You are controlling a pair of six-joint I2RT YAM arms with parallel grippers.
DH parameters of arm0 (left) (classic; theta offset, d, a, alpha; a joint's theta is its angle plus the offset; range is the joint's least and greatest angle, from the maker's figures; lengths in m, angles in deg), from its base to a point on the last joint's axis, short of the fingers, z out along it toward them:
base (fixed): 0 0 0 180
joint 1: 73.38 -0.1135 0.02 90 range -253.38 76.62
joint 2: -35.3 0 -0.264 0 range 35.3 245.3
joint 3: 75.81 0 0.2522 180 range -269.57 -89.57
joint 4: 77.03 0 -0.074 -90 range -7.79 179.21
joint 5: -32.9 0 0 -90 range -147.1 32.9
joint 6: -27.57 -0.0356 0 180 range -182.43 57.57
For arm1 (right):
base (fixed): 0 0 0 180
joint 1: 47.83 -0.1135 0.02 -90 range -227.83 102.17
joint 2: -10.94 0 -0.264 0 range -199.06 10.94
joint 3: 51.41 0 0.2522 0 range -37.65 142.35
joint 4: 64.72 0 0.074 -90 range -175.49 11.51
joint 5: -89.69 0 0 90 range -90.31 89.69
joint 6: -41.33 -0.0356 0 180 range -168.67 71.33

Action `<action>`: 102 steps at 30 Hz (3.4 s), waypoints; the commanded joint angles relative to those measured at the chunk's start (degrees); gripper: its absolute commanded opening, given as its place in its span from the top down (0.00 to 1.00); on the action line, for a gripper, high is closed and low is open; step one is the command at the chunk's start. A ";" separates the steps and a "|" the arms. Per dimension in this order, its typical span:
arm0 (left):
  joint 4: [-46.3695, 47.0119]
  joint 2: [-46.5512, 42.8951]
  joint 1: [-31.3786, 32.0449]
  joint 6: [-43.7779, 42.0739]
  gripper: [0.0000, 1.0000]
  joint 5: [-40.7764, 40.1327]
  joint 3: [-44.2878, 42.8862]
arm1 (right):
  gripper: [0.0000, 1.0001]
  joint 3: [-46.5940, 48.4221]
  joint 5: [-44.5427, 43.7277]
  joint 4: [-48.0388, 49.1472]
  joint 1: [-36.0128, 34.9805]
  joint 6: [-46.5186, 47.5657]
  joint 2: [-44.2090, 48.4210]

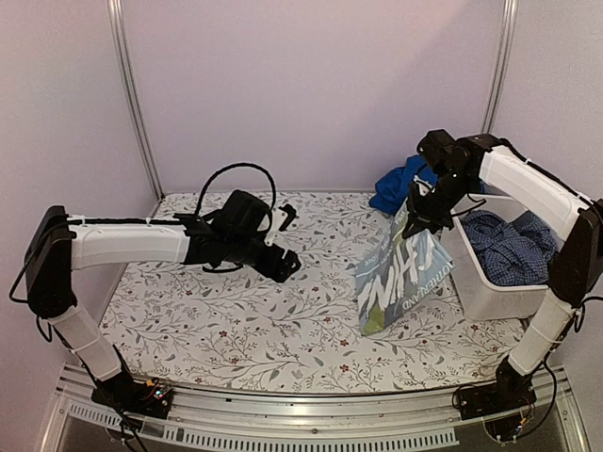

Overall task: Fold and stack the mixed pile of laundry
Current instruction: Turn over the square-folded T-shirt at the center of the board, then rotate the square-folded T-shirt at the center of the board, then adjust the square-folded T-shirt at the center of the board.

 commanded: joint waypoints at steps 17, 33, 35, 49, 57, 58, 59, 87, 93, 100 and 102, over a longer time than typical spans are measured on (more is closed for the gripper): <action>-8.09 -15.24 -7.46 6.25 0.07 -5.00 9.34 | 1.00 42.38 2.44 -7.16 -16.59 -3.88 -34.88; -11.78 -27.73 -13.53 21.20 0.01 2.00 19.78 | 0.57 35.81 37.98 29.74 -21.35 -10.53 -46.17; -11.57 -29.64 -15.19 23.45 0.00 3.70 20.85 | 0.44 35.47 39.71 32.57 -21.35 -10.50 -44.93; -2.93 -24.64 -15.91 27.81 0.22 22.21 24.83 | 0.51 18.10 30.74 23.80 -10.36 7.59 -29.33; -2.23 -9.11 -11.85 27.94 0.59 22.99 22.56 | 0.65 9.33 28.28 23.35 -10.61 13.82 -33.01; -1.77 -7.76 -11.90 28.02 0.62 22.41 22.22 | 0.65 7.48 27.78 23.36 -10.63 14.53 -32.81; -1.90 -6.16 -12.10 27.91 0.66 21.65 21.50 | 0.66 5.68 27.32 23.25 -10.72 15.08 -32.35; -5.73 0.86 -19.24 15.67 0.48 28.25 7.16 | 0.69 -8.14 19.02 22.19 2.27 17.42 -13.58; -5.20 2.58 -16.81 17.50 0.46 28.49 7.28 | 0.68 -7.15 25.67 22.73 2.20 15.85 -20.02; -5.14 4.14 -15.38 18.10 0.46 27.47 7.01 | 0.68 -8.28 31.08 24.91 2.20 14.11 -23.64; -5.20 4.09 -15.34 18.18 0.46 26.90 7.09 | 0.71 -8.16 32.46 25.82 2.20 13.34 -24.39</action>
